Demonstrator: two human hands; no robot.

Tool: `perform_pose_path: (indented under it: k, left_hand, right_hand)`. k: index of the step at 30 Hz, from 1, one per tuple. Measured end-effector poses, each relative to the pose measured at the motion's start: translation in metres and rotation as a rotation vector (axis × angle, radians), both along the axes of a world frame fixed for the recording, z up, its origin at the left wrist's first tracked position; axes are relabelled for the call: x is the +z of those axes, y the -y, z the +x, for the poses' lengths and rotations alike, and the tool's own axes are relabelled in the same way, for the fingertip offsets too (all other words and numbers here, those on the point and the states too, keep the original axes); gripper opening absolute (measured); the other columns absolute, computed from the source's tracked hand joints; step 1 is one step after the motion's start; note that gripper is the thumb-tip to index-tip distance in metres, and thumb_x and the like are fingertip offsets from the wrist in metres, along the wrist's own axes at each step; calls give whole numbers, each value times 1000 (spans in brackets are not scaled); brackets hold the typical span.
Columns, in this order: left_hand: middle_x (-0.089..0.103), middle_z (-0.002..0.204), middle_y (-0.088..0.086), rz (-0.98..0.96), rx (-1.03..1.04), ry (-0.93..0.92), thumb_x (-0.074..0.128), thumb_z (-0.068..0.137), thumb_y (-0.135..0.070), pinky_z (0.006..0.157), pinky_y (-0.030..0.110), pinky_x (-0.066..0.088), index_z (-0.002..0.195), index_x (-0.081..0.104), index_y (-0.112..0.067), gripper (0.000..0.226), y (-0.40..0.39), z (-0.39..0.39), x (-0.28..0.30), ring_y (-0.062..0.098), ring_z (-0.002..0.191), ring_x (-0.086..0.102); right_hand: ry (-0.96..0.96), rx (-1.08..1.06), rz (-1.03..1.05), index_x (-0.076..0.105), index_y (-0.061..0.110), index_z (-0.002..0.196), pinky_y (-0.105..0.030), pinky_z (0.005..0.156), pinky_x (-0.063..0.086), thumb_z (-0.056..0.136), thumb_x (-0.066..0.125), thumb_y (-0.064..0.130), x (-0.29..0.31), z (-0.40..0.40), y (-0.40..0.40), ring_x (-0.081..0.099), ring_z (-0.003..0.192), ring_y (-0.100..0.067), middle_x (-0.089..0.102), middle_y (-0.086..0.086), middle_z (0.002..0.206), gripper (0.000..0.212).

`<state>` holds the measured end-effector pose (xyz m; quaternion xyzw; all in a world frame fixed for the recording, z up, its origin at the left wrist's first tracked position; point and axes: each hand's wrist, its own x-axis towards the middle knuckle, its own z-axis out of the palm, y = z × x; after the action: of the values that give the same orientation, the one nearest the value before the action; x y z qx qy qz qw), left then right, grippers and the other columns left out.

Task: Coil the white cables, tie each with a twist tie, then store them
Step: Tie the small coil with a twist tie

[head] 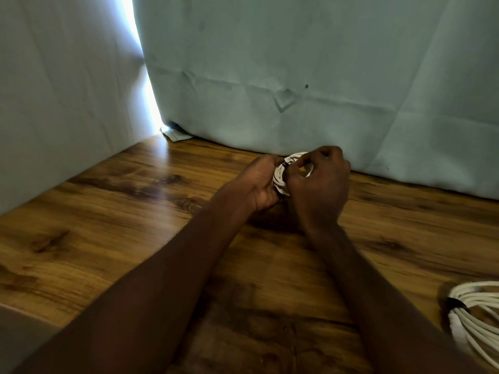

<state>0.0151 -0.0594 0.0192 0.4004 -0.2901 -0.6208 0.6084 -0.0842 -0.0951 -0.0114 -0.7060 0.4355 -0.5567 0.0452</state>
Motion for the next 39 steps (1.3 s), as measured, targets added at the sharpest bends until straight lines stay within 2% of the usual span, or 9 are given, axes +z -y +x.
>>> perform_pose_path:
  k: [4, 8, 12, 18, 22, 28, 33, 36, 39]
  left_hand:
    - [69, 61, 9, -7, 23, 21, 27, 107, -6, 47, 24, 57, 87, 61, -3, 39, -3, -5, 1, 18, 50, 69]
    - [68, 84, 14, 34, 76, 18, 34, 107, -10, 54, 29, 59, 94, 64, -3, 34, -5, -6, 1, 23, 67, 69]
    - [72, 91, 14, 53, 89, 19, 35, 106, -12, 65, 32, 61, 102, 66, -5, 33, -5, -6, -2, 25, 79, 71]
    - [73, 79, 6, 67, 158, 81, 32, 108, -13, 61, 26, 58, 101, 67, -10, 36, -2, -10, -5, 20, 76, 68]
    - [71, 89, 11, 58, 190, 137, 41, 108, -16, 60, 27, 58, 113, 67, -6, 28, -2, -8, -4, 23, 75, 68]
    - [73, 68, 4, 37, 195, 188, 54, 98, -11, 71, 37, 60, 88, 72, -12, 20, -4, 1, -7, 21, 66, 68]
    - [71, 67, 5, 67, 225, 159, 60, 96, -10, 69, 37, 61, 87, 70, -9, 14, -2, 4, -10, 19, 59, 69]
    - [71, 69, 5, 67, 226, 164, 62, 94, -10, 72, 38, 61, 87, 71, -9, 12, 1, 5, -11, 19, 61, 70]
    - [71, 73, 5, 67, 228, 178, 63, 93, -10, 64, 35, 61, 87, 72, -10, 10, 4, 7, -14, 18, 60, 70]
  right_hand:
    - [-82, -49, -54, 76, 24, 97, -38, 73, 52, 84, 70, 35, -1, -2, 1, 54, 104, -21, 61, 3, 118, 18]
    - [-108, -52, -103, 77, 31, 100, -42, 77, 51, 85, 73, 38, -1, -4, 3, 52, 111, -23, 60, 6, 128, 17]
    - [-134, -114, -110, 77, 35, 100, -42, 88, 43, 85, 68, 39, 1, -7, 3, 52, 119, -23, 61, 14, 132, 18]
    - [-174, -107, -50, 75, 30, 98, -43, 90, 39, 81, 65, 37, 3, -10, 5, 58, 109, -21, 67, 10, 112, 21]
    - [-231, -117, -16, 76, 23, 102, -45, 89, 40, 82, 67, 31, 4, -10, 6, 58, 107, -27, 63, 1, 113, 24]
    - [-276, -92, -20, 76, 23, 100, -44, 88, 41, 84, 65, 31, 6, -12, 6, 61, 101, -27, 65, 0, 105, 21]
    - [-284, -73, -21, 75, 18, 91, -37, 70, 45, 84, 64, 28, 9, -11, 7, 65, 81, -29, 70, -3, 84, 16]
    - [-305, -78, -27, 75, 16, 91, -37, 65, 46, 85, 64, 25, 9, -9, 6, 65, 79, -32, 70, -7, 84, 16]
    - [-303, -72, -29, 75, 13, 91, -37, 65, 43, 85, 64, 21, 9, -8, 5, 64, 80, -33, 69, -10, 85, 15]
